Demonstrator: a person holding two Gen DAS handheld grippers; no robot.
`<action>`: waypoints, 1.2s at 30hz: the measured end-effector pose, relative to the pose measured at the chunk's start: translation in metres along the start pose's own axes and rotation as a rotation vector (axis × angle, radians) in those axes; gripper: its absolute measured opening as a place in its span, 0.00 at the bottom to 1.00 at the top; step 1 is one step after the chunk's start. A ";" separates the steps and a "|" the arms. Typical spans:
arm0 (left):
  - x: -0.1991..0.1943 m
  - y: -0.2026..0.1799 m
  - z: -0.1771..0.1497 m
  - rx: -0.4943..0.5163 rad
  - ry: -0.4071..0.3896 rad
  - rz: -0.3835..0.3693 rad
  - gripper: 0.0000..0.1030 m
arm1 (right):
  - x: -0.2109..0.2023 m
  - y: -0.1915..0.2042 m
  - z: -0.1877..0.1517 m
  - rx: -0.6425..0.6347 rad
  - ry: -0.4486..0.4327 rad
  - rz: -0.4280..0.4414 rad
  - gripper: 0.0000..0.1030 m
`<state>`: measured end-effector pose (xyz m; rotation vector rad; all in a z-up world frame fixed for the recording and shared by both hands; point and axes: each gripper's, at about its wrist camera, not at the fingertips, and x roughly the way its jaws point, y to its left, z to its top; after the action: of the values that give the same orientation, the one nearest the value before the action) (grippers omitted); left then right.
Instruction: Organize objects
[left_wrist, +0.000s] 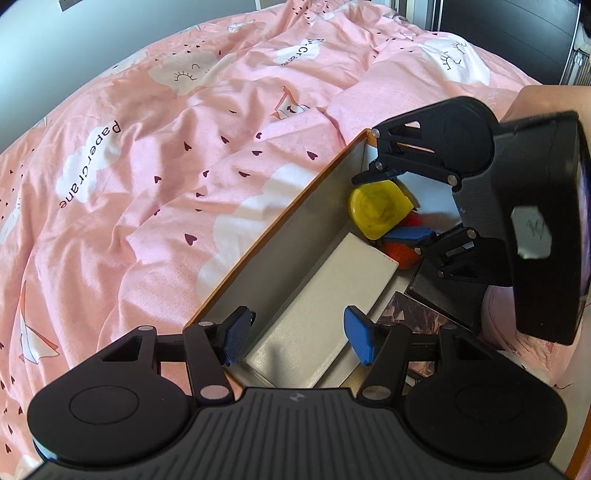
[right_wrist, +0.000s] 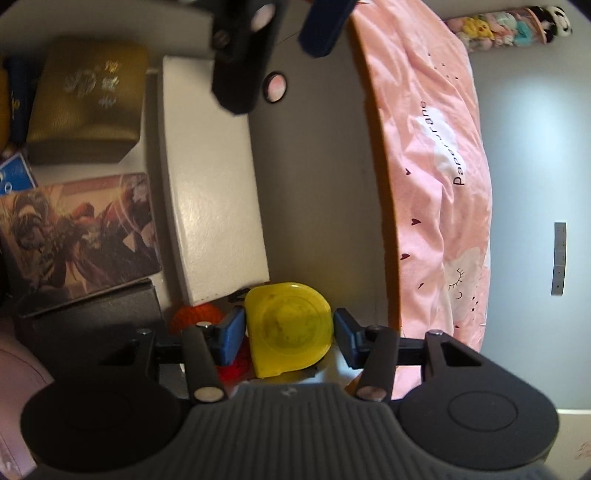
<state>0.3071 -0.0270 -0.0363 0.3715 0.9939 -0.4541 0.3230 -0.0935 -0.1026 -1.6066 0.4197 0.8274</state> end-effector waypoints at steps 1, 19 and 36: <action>-0.001 0.001 -0.001 -0.005 -0.002 -0.003 0.67 | 0.000 0.000 0.000 -0.006 0.003 -0.002 0.52; -0.049 -0.017 -0.008 -0.005 -0.062 -0.002 0.67 | -0.063 -0.030 -0.014 0.245 -0.022 0.080 0.52; -0.177 -0.087 -0.051 -0.104 -0.206 0.154 0.70 | -0.228 -0.026 -0.033 0.942 -0.149 0.174 0.54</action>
<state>0.1426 -0.0405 0.0826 0.2988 0.7792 -0.2935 0.1948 -0.1598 0.0789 -0.6393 0.7147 0.7083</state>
